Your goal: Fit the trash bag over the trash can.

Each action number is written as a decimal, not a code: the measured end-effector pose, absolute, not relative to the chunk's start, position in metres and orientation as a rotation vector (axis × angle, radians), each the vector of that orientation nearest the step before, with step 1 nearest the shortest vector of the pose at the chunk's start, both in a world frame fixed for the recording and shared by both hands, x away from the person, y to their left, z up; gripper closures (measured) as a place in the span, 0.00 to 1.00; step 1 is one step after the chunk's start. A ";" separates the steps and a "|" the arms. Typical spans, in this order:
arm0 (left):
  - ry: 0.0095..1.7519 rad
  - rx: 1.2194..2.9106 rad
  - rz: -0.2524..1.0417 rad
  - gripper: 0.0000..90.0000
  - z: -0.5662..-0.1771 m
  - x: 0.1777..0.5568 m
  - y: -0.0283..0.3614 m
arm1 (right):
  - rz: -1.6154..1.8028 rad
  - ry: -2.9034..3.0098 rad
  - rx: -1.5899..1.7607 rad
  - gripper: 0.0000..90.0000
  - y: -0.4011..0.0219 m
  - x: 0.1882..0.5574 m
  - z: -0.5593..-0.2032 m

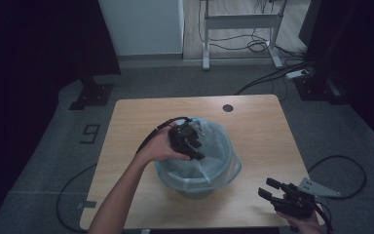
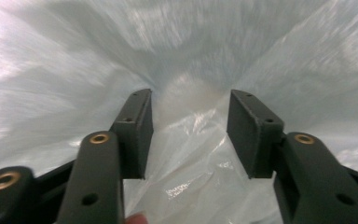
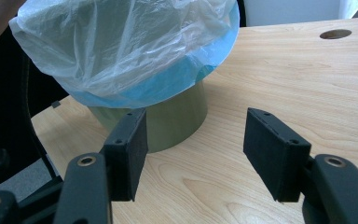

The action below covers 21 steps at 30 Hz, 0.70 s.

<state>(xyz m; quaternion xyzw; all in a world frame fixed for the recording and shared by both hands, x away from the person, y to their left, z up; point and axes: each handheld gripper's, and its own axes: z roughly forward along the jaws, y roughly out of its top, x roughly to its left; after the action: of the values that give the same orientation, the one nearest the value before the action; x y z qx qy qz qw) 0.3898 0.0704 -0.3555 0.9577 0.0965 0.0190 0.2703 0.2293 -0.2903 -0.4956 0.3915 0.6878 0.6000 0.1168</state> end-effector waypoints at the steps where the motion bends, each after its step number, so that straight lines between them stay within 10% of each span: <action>1: 0.267 2.551 0.063 0.53 -0.352 0.388 0.074 | 1.756 2.013 1.147 0.44 -0.291 0.229 -0.496; 21: 0.487 2.102 0.298 0.39 -0.339 0.339 0.165 | 1.724 1.979 1.170 0.43 -0.297 0.229 -0.497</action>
<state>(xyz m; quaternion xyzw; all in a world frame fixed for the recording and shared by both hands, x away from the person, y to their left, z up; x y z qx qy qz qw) 0.3392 0.1651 -0.3392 0.8552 0.1981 0.1211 0.4634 0.2289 -0.2973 -0.4967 0.4035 0.6825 0.5945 0.1339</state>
